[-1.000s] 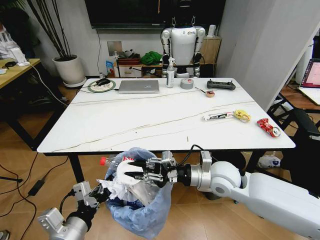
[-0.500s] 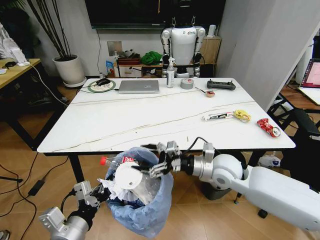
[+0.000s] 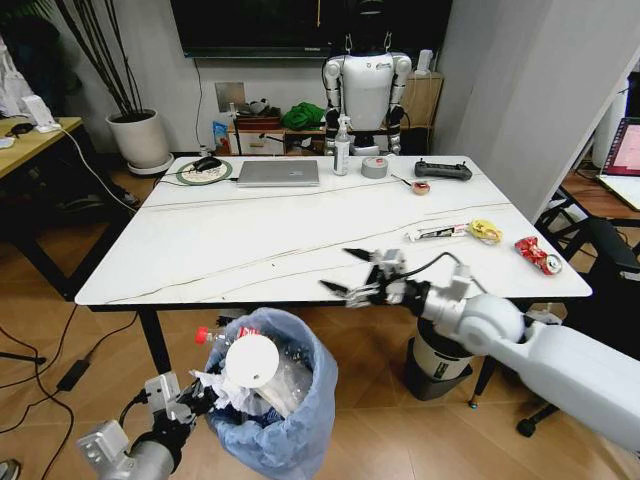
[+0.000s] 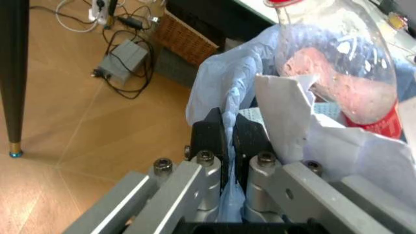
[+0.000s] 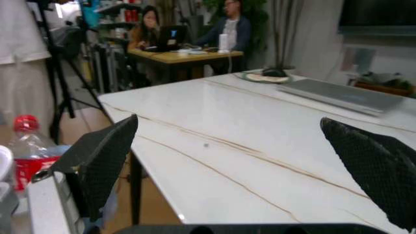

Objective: Pick up the trash bin and place the trash from the table into it.

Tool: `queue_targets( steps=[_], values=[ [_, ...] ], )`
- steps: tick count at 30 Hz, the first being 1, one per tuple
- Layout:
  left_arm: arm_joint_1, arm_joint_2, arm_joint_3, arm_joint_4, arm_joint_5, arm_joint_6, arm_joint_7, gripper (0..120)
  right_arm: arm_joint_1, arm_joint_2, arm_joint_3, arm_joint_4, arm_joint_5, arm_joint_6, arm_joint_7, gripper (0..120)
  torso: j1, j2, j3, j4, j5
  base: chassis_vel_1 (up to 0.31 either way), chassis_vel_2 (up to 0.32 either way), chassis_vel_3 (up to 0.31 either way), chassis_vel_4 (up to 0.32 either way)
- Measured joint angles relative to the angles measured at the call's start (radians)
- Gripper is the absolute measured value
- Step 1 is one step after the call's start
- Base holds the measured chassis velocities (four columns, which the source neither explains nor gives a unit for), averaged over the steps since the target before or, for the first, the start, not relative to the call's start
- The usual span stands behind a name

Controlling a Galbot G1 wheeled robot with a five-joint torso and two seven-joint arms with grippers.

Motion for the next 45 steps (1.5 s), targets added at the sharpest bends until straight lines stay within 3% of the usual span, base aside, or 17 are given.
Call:
queue_targets(
  steps=[4,8,11,16,20,23,26,29,35,45],
  values=[
    [0.031,-0.020,-0.042,-0.034,0.009,-0.003,0.003,0,-0.053,-0.002,0.079,-0.040,-0.009,0.018,0.046,100,0.000,0.000,0.000,0.0015,0.0009,0.000,0.000,0.000,0.000],
    [0.025,-0.016,-0.056,-0.043,0.003,-0.004,0.004,0,-0.143,-0.008,0.195,-0.042,-0.018,0.020,0.096,100,0.000,0.000,0.000,0.0016,0.0008,0.000,0.000,0.000,0.000],
    [0.026,-0.006,-0.061,-0.044,-0.004,-0.004,0.006,0,-0.269,-0.007,0.356,-0.034,-0.020,0.020,0.145,100,0.000,0.000,0.000,-0.0001,0.0008,0.000,0.000,0.000,0.000],
    [0.026,-0.004,-0.055,-0.048,-0.004,-0.005,0.011,0,-0.362,-0.010,0.495,-0.029,-0.017,0.020,0.156,100,0.000,0.000,0.000,0.0002,0.0007,0.000,0.000,0.000,0.000],
    [0.032,-0.012,-0.046,-0.051,0.014,-0.013,0.025,0,-0.555,0.001,0.742,-0.031,-0.033,0.028,0.145,100,0.000,0.000,0.000,0.0013,0.0006,0.000,0.000,0.000,0.000],
    [0.033,-0.011,-0.054,-0.054,0.013,-0.014,0.026,0,-0.631,0.013,0.808,-0.035,-0.050,0.032,0.133,100,0.000,0.000,0.000,0.0009,0.0008,0.000,0.000,0.000,0.000],
    [0.032,-0.012,-0.061,-0.060,0.011,-0.016,0.026,0,-0.723,0.037,0.902,-0.028,-0.059,0.034,0.125,100,0.000,0.000,0.000,0.0006,0.0010,0.000,0.000,0.000,0.000],
    [0.040,-0.021,-0.054,-0.068,0.025,-0.017,0.028,0,-0.855,0.090,1.062,0.026,-0.076,0.022,0.126,100,0.000,0.000,0.000,0.0007,-0.0003,0.000,0.000,0.000,0.000],
    [0.058,-0.029,-0.059,-0.084,0.038,-0.020,0.033,0,-0.945,0.195,1.175,0.091,-0.136,0.024,0.142,100,0.000,0.000,0.000,0.0011,0.0004,0.000,0.000,0.000,0.000],
    [0.075,-0.035,-0.044,-0.079,0.064,-0.024,0.038,0,-1.027,0.300,1.218,0.098,-0.195,0.048,0.068,100,0.000,0.000,0.000,0.0008,0.0003,0.000,0.000,0.000,0.000]
  ],
)
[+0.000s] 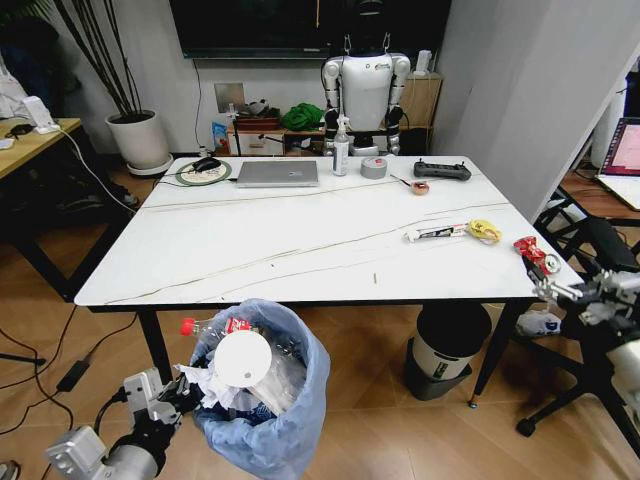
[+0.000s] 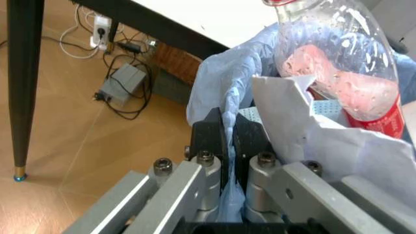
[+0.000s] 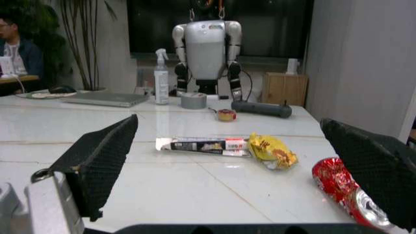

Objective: Pick up the trash bin and place the trash from the table into it.

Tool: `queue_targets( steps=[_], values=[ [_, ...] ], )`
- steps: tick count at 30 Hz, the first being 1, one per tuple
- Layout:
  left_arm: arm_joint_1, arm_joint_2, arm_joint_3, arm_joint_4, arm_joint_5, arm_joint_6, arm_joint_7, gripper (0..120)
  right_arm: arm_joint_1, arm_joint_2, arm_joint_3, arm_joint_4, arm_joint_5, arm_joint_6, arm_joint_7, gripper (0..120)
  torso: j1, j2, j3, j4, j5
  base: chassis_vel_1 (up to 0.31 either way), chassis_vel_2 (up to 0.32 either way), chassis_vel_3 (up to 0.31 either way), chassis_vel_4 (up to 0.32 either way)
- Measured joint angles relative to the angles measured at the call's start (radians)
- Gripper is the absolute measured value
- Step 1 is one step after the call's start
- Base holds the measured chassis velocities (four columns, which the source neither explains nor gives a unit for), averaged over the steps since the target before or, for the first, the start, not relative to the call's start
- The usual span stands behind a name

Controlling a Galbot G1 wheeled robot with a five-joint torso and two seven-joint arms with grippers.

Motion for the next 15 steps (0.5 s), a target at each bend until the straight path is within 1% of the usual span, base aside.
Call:
queue_targets(
  steps=[5,15],
  values=[
    [-0.006,-0.008,0.016,0.006,0.004,-0.002,0.002,0,-0.009,0.024,-0.006,-0.014,-0.004,0.000,-0.019,100,0.000,0.000,0.000,0.0001,0.0001,0.000,0.000,0.000,0.000],
    [-0.008,-0.020,0.022,0.004,0.002,-0.003,0.002,0,-0.005,0.041,-0.019,-0.029,0.006,-0.004,-0.048,100,0.000,0.000,0.000,0.0001,0.0001,0.000,0.000,0.000,0.000]
  ],
)
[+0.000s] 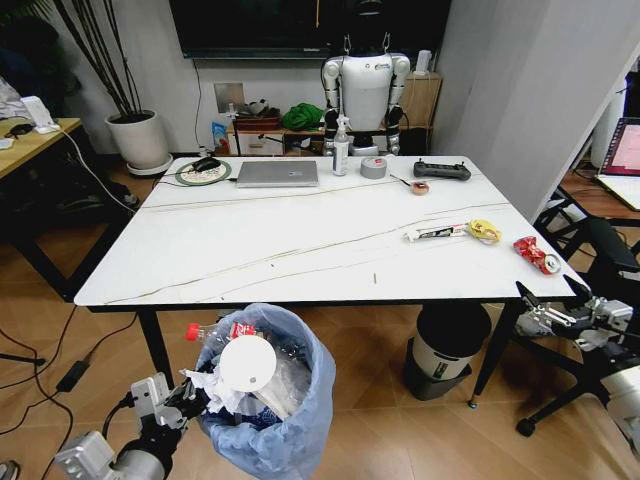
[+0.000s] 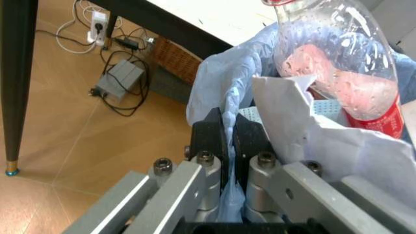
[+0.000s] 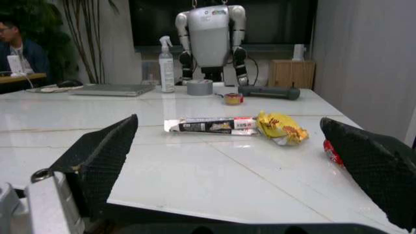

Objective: Pick up the trash bin and place the trash from the table into it.

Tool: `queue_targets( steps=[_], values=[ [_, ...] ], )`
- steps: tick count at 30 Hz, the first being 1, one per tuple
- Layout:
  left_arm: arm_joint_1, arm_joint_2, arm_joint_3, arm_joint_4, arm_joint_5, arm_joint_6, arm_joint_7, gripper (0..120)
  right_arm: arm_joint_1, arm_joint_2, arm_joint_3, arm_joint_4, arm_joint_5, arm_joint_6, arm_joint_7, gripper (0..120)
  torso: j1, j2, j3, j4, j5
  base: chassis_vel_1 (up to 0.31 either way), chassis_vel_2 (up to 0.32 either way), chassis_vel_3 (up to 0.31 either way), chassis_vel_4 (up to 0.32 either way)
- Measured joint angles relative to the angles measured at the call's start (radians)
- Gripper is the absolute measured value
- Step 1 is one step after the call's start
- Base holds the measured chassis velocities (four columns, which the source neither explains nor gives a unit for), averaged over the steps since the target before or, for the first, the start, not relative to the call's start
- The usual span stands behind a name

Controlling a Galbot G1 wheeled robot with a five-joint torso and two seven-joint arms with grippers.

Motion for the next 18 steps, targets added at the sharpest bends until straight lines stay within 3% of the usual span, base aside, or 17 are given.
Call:
queue_targets(
  steps=[9,18],
  values=[
    [-0.009,-0.005,0.009,0.007,-0.001,-0.001,0.000,0,0.023,0.002,-0.019,-0.018,0.010,-0.004,-0.007,100,0.000,0.000,0.000,0.0001,-0.0002,-0.005,-0.007,0.005,0.006],
    [-0.013,-0.003,0.011,0.005,-0.004,-0.001,0.000,0,0.027,0.001,-0.022,-0.021,0.014,-0.005,-0.006,100,0.000,0.000,0.000,0.0000,-0.0001,-0.108,-0.104,0.103,0.109]
  ],
)
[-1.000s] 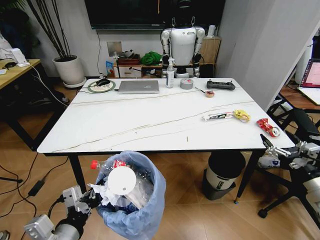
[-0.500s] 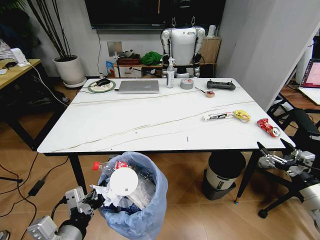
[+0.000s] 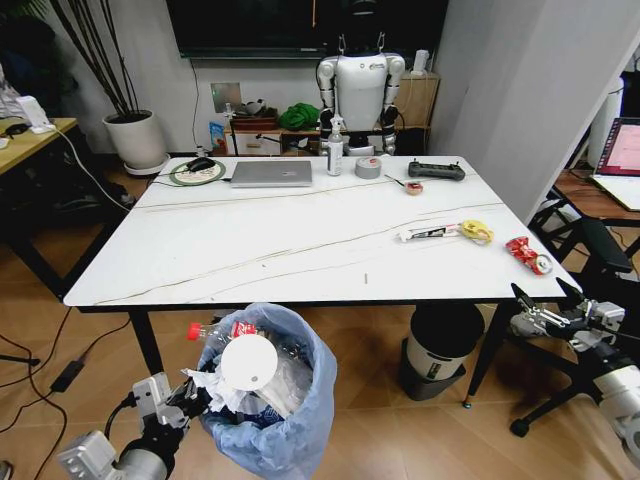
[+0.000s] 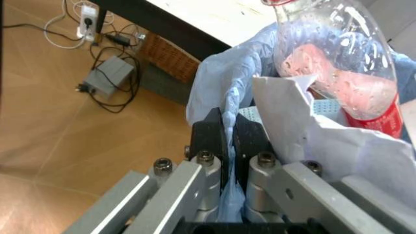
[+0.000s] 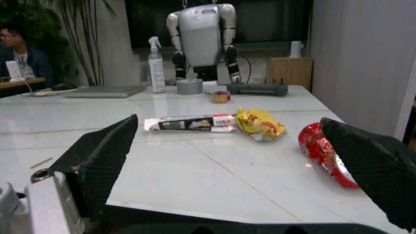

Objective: Pick up the trash bin and place the trash from the table into it.

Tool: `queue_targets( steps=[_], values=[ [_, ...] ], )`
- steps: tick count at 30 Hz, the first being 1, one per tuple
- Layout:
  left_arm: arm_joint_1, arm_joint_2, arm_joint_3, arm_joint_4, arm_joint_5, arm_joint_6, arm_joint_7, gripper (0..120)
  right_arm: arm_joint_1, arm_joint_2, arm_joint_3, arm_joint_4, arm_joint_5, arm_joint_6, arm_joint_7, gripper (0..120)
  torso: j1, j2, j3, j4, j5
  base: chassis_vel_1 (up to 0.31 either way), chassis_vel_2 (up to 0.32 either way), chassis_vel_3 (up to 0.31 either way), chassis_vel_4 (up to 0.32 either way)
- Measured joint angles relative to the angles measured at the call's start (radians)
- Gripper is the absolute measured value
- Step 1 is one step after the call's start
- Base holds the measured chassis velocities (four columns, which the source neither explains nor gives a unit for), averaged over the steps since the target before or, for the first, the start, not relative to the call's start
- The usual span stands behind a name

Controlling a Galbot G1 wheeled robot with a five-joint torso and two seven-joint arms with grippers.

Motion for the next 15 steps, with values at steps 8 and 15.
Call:
queue_targets(
  steps=[8,15],
  values=[
    [-0.005,0.002,0.007,0.004,0.000,0.000,0.000,0,0.000,0.002,-0.001,-0.005,0.000,0.001,-0.004,100,0.000,0.000,0.000,-0.0001,0.0006,-0.171,-0.163,0.161,0.162],
    [-0.006,0.003,0.007,0.006,-0.001,0.000,0.000,0,0.000,0.004,-0.003,-0.005,-0.006,0.006,-0.009,100,0.000,0.000,0.000,-0.0001,0.0003,-0.155,-0.170,0.175,0.164]
  ],
)
